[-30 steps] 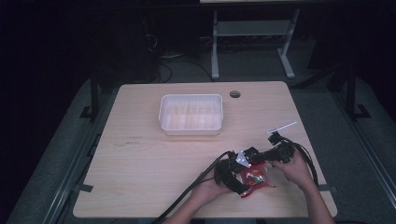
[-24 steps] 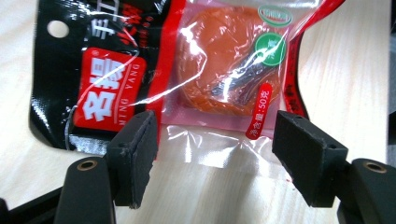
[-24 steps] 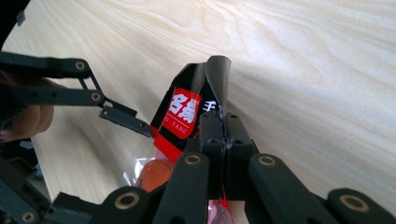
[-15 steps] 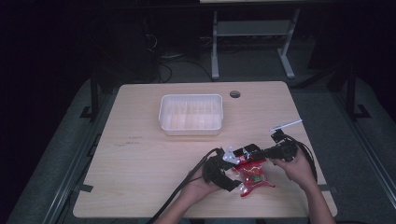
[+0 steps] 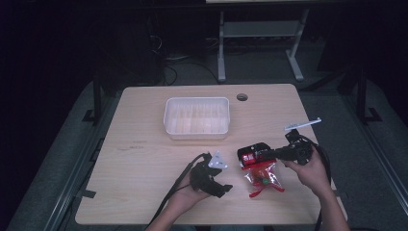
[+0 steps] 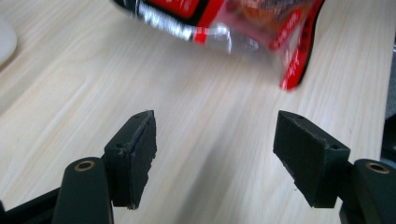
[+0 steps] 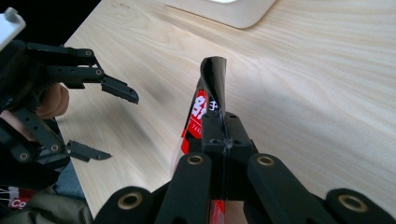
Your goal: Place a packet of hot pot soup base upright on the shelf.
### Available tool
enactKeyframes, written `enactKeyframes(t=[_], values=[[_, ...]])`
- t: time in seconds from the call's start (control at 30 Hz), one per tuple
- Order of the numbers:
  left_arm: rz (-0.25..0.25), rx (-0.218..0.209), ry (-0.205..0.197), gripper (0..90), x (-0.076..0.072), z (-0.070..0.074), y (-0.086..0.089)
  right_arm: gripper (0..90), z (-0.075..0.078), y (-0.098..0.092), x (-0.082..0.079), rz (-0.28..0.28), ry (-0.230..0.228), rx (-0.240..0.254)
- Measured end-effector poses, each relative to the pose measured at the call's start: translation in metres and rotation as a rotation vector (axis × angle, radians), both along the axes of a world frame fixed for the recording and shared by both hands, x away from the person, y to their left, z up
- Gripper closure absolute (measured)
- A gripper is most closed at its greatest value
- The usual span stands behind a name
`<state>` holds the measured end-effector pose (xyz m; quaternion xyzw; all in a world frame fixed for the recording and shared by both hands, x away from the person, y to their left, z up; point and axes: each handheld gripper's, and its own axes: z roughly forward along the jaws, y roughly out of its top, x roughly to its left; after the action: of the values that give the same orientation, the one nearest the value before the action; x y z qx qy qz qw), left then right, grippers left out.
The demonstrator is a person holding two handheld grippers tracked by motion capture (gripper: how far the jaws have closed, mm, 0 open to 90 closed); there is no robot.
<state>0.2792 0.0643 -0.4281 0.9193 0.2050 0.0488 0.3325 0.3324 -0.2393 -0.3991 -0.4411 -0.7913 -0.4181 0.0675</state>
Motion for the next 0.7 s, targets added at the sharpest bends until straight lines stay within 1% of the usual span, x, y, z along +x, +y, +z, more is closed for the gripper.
enactKeyframes(t=[0.03,0.07,0.1,0.13,0.17,0.2,0.23,0.27,0.33,0.37,0.43,0.47,0.5,0.53,0.57,0.6,0.67,0.7], values=[[-0.004,0.016,-0.006,29.6,-0.001,0.0,0.003,89.5,0.002,0.0,-0.001,0.004,-0.007,0.002],[-0.004,0.016,-0.006,29.2,-0.001,0.0,0.003,89.5,0.002,0.0,-0.001,0.004,-0.007,0.002],[-0.001,0.02,-0.007,29.1,-0.004,0.001,0.011,89.5,0.005,0.0,-0.003,0.004,-0.009,0.014],[0.001,0.013,-0.006,29.1,-0.005,0.001,0.015,89.5,0.008,-0.001,-0.004,0.004,-0.012,0.019],[0.0,0.017,-0.008,29.0,-0.005,0.002,0.018,89.5,0.01,-0.001,-0.005,0.004,-0.019,0.023],[0.0,0.017,-0.008,28.7,-0.005,0.002,0.018,89.4,0.013,-0.002,-0.006,0.001,-0.023,0.021],[0.001,0.015,-0.012,28.4,-0.008,0.004,0.026,89.4,0.016,-0.003,-0.007,-0.002,-0.031,0.026],[-0.003,0.015,-0.013,28.1,-0.009,0.004,0.029,89.4,0.021,-0.004,-0.009,-0.008,-0.036,0.032],[-0.004,0.023,-0.021,28.2,-0.011,0.006,0.037,89.4,0.027,-0.006,-0.01,-0.014,-0.046,0.027],[-0.004,0.023,-0.021,28.3,-0.011,0.006,0.037,89.4,0.031,-0.007,-0.011,-0.022,-0.052,0.023],[0.008,0.021,-0.025,28.3,-0.013,0.007,0.048,89.4,0.037,-0.008,-0.012,-0.025,-0.061,0.025],[0.008,0.021,-0.025,28.3,-0.013,0.007,0.048,89.4,0.037,-0.008,-0.012,-0.025,-0.061,0.025],[0.023,0.022,-0.038,28.3,-0.014,0.007,0.055,89.4,0.043,-0.008,-0.013,-0.026,-0.075,0.008],[0.023,0.022,-0.038,28.1,-0.014,0.007,0.055,89.4,0.043,-0.008,-0.013,-0.026,-0.075,0.008],[0.039,0.018,-0.04,27.8,-0.014,0.006,0.061,89.5,0.048,-0.008,-0.014,-0.025,-0.077,-0.001],[0.049,0.012,-0.038,27.5,-0.014,0.005,0.064,89.5,0.049,-0.007,-0.014,-0.022,-0.077,0.001],[0.053,0.01,-0.036,27.5,-0.014,0.004,0.067,89.5,0.052,-0.006,-0.014,-0.02,-0.076,0.006],[0.06,0.012,-0.032,27.4,-0.015,0.002,0.072,89.4,0.054,-0.005,-0.014,-0.019,-0.076,0.002]])
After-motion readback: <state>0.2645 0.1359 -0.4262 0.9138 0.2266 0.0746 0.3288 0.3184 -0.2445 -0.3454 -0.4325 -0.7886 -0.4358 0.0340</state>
